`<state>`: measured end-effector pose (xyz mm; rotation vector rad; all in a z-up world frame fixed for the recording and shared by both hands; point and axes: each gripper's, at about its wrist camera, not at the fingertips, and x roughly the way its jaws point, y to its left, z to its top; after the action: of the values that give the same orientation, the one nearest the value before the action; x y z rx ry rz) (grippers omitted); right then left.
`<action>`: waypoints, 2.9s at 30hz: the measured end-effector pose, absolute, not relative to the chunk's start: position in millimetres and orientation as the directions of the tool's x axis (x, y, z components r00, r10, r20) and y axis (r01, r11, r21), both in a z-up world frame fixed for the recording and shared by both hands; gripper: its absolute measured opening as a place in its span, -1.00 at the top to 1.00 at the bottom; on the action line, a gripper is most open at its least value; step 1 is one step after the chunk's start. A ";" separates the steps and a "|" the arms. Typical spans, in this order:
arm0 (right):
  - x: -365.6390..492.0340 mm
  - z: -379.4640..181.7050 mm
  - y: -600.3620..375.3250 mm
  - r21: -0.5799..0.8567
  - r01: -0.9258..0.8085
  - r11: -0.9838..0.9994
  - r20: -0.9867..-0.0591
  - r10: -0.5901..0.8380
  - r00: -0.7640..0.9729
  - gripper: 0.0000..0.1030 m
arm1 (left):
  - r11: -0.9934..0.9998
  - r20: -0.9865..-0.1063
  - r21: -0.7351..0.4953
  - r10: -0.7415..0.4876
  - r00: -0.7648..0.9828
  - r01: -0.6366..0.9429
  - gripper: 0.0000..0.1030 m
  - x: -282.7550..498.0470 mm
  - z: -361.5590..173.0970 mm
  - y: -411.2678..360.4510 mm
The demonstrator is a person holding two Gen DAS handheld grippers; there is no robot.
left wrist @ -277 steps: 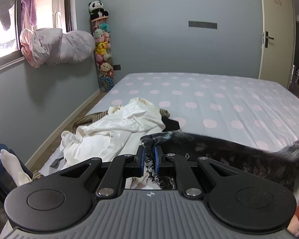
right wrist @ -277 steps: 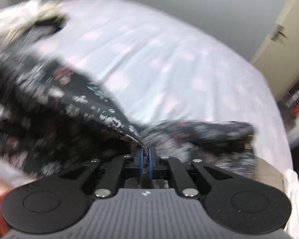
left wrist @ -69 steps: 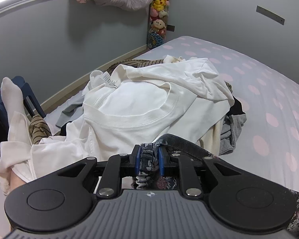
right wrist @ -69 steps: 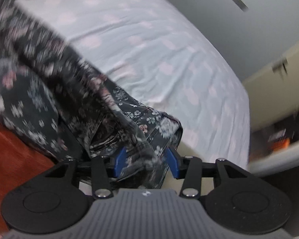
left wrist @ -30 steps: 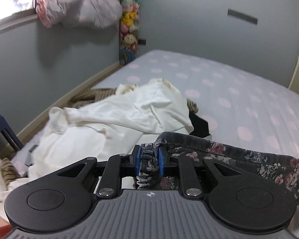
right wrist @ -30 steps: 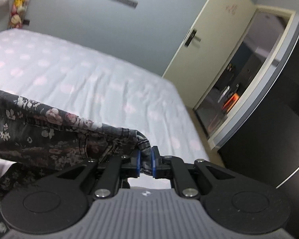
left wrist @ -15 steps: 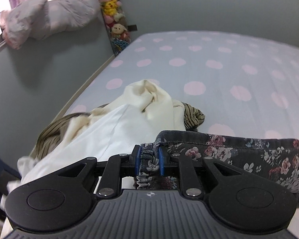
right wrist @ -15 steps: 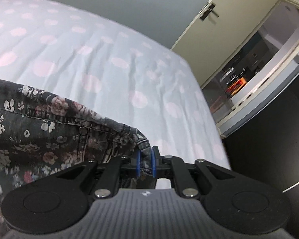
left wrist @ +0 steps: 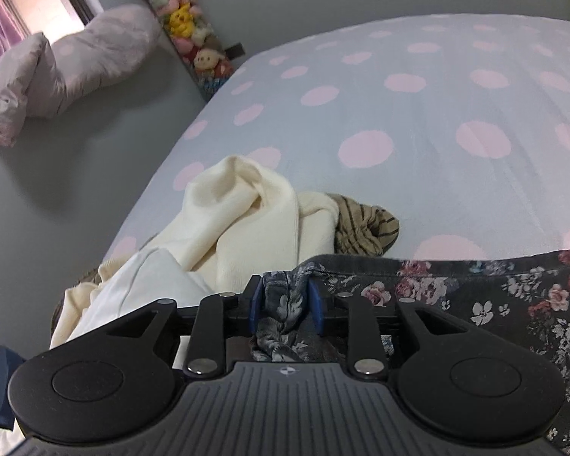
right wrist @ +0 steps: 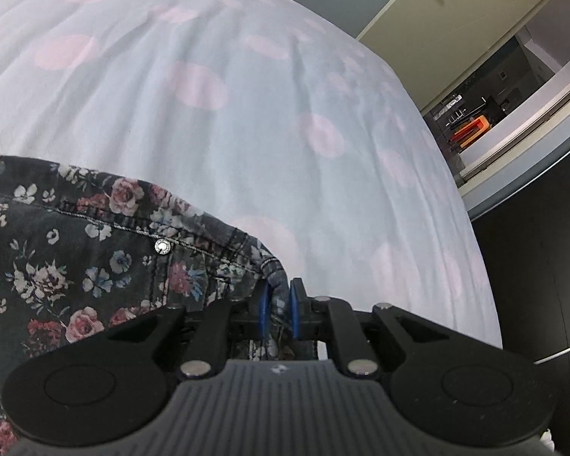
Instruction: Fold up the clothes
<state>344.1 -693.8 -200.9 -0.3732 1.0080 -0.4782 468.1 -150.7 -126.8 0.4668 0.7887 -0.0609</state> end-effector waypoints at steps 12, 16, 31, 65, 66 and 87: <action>256.5 -127.1 -676.3 -0.296 0.295 0.908 -0.697 -0.417 0.583 0.18 | 0.939 -0.678 0.147 -0.134 0.723 0.312 0.04 354.1 -56.5 -106.0; 189.3 -110.3 -652.8 -0.194 0.279 0.941 -0.717 -0.330 0.615 0.18 | 0.930 -0.722 0.082 -0.193 0.664 0.360 0.04 288.1 -50.2 -88.6; -17.7 -122.1 -542.5 0.029 0.263 0.964 -0.685 -0.172 0.708 -0.09 | 0.930 -0.877 -0.183 -0.301 0.374 0.319 -0.06 92.2 -86.6 -19.1; -21.0 -136.8 -495.3 -0.221 0.267 0.938 -0.627 -0.346 0.698 -0.19 | 0.906 -0.724 0.084 -0.230 0.650 0.414 0.66 23.6 -55.7 -70.2; -21.1 -136.9 -495.4 -0.222 0.267 0.938 -0.626 -0.347 0.698 -0.19 | 0.900 -0.708 0.117 -0.220 0.671 0.419 0.66 23.0 -53.8 -78.3; -18.8 -139.1 -493.5 -0.225 0.264 0.938 -0.623 -0.347 0.701 -0.19 | 0.753 -0.687 -0.364 -0.614 0.388 0.547 0.11 15.4 -128.3 -110.5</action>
<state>-18.8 -493.5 -139.1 -0.1220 0.7171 -0.3415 15.4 -110.5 -128.3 -0.0825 0.9101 -0.7397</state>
